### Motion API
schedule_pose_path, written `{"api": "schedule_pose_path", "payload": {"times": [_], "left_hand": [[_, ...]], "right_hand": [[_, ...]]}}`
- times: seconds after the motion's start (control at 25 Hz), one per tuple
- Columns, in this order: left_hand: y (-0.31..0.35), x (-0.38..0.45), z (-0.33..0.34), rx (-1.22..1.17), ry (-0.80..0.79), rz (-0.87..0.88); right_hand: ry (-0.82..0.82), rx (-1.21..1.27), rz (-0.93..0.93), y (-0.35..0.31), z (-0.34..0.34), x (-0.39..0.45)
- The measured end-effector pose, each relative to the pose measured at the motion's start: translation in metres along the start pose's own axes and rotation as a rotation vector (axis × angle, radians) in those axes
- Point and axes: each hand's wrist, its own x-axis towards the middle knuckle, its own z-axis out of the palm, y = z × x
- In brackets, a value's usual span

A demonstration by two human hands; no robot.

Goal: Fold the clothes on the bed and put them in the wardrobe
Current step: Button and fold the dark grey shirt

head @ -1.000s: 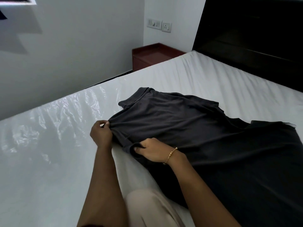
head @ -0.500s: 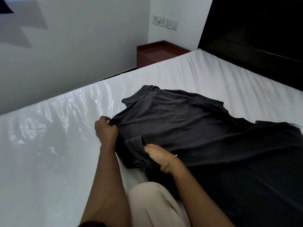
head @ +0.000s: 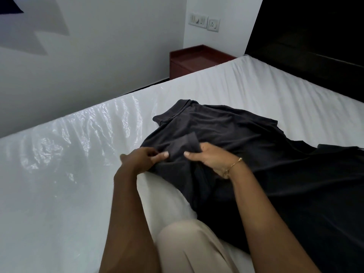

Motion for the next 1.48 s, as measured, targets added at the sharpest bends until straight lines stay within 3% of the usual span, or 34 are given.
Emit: {"api": "schedule_pose_path", "payload": {"times": [0.12,0.24,0.4,0.48,0.6,0.72,0.88,1.08,1.32,1.48], "left_hand": [[-0.012,0.007,-0.003,0.077,0.010,-0.049],[-0.010,0.014,0.001,0.040,0.167,-0.097],[-0.014,0.022,0.007,0.032,0.226,-0.116],[-0.016,0.023,0.010,-0.016,0.239,-0.111],[-0.021,0.027,0.011,-0.099,0.285,-0.103],[-0.027,0.030,0.018,-0.030,0.335,-0.089],[-0.027,0.033,0.031,-0.017,0.495,-0.101],[-0.017,0.026,0.030,-0.042,0.645,-0.119],[0.032,0.018,0.013,-0.009,0.513,0.028],[0.109,-0.001,0.025,0.017,0.146,0.379]], "right_hand": [[0.224,-0.593,-0.003,-0.027,-0.054,0.021],[0.418,-0.843,0.098,-0.012,-0.074,0.047],[0.627,-0.771,0.093,0.041,-0.065,0.056],[0.527,-0.644,0.091,0.055,-0.065,0.058],[0.441,-0.471,-0.085,0.057,-0.065,0.065],[0.706,-0.467,-0.209,0.057,-0.058,0.071],[0.732,-0.788,-0.059,0.079,-0.039,0.071],[0.861,-0.626,-0.022,0.082,-0.044,0.053],[1.021,-0.438,0.061,0.100,-0.044,-0.011],[0.937,-0.381,0.059,0.115,-0.042,-0.065]]}}
